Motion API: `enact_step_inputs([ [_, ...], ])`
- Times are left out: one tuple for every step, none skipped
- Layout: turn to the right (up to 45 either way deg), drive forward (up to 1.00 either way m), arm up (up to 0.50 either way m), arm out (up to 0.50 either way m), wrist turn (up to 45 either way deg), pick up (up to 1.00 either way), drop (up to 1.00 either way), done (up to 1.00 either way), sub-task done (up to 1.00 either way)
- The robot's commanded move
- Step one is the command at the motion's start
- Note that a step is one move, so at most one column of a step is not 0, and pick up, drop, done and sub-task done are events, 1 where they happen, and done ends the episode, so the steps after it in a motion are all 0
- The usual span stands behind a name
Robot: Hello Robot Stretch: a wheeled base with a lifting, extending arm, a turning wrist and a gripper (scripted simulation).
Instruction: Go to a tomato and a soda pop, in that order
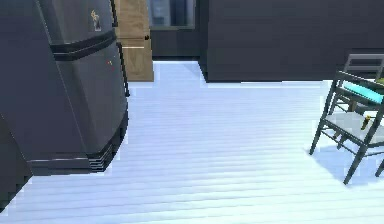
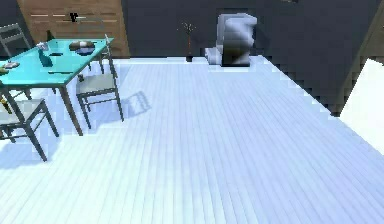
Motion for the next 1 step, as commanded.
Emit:
enact_step_inputs([
  [0.0, 0.05, 0.00, 0.00, 0.0, 0.00, 0.00, 0.00, 0.00],
])
